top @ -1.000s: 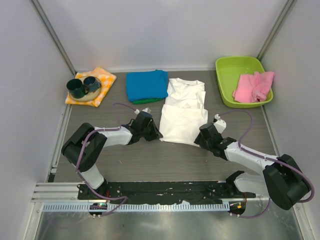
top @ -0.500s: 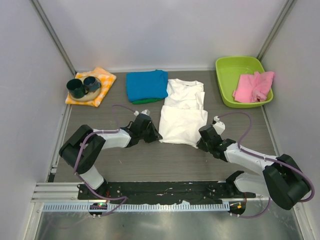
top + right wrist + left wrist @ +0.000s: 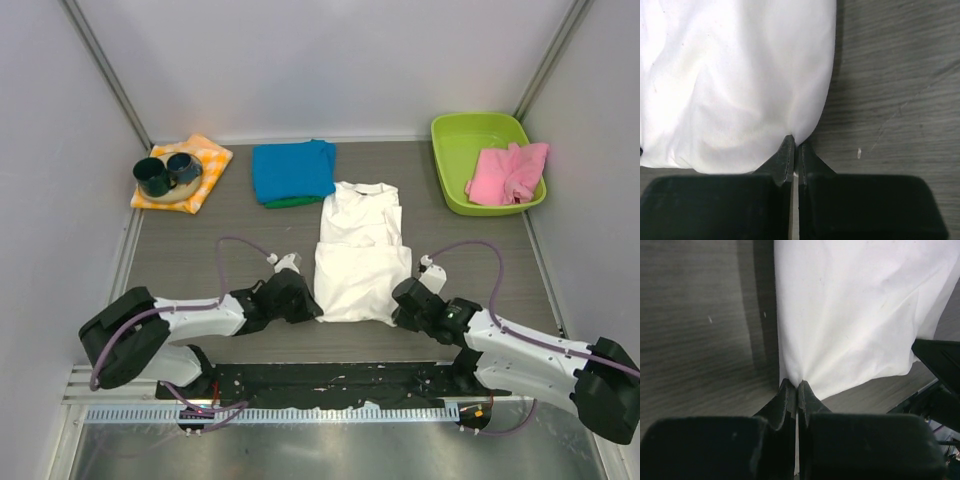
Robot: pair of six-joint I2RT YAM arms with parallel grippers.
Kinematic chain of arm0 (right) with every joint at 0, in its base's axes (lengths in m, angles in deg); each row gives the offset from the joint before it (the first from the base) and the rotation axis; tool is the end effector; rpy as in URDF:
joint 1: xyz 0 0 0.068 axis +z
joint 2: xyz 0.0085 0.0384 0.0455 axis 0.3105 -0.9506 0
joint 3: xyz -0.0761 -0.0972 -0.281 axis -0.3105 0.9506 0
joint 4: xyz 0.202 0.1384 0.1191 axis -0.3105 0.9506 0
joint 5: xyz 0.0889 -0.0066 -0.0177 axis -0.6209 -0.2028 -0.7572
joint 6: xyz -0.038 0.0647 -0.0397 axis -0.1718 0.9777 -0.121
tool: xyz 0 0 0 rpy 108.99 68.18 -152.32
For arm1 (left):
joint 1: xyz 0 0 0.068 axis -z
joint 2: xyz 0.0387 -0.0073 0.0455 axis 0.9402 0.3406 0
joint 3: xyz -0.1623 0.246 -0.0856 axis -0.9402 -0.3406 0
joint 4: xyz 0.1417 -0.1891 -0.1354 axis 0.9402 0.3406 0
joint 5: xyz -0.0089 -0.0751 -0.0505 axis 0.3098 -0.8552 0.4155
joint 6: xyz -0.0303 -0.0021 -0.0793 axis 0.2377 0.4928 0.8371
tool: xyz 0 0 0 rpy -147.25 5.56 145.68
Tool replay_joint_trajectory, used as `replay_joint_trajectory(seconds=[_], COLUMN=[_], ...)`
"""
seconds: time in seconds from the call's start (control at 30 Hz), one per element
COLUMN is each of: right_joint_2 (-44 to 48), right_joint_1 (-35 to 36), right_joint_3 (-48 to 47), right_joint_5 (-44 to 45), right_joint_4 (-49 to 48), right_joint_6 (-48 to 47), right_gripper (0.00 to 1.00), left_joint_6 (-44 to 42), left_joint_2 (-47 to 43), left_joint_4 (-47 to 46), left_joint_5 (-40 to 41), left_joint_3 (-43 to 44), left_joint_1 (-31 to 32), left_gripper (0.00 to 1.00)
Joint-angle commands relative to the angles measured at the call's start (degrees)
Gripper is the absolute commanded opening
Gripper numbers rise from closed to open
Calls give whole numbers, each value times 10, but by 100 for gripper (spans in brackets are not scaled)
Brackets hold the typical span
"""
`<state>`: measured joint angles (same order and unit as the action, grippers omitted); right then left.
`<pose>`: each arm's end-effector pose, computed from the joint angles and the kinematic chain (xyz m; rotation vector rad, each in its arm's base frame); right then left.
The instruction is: Fold and stack the t-shirts
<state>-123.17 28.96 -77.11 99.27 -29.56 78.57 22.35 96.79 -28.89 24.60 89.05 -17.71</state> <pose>0.1327 0.1053 0.1452 0.3904 2.4818 0.3231 0.1731 -0.2213 0.1397 -0.2184 2.5362 -0.8803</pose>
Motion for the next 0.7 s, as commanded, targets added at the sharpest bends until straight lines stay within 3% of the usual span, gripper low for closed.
replay_joint_trajectory(seconds=[0.0,0.3,0.67], right_joint_2=[35,70,7], right_joint_1=[52,170,219], right_joint_3=[6,-14,-160], right_joint_5=[32,90,205], right_joint_4=[57,99,106], right_joint_6=[57,114,42], right_gripper=[1,1,1], left_joint_6=[47,110,23], left_joint_2=[-81,-215,-244], left_joint_4=[59,156,261], left_joint_5=[65,167,264], left_joint_3=[-36,-61,90], left_joint_1=[51,173,192], left_gripper=[0,0,0])
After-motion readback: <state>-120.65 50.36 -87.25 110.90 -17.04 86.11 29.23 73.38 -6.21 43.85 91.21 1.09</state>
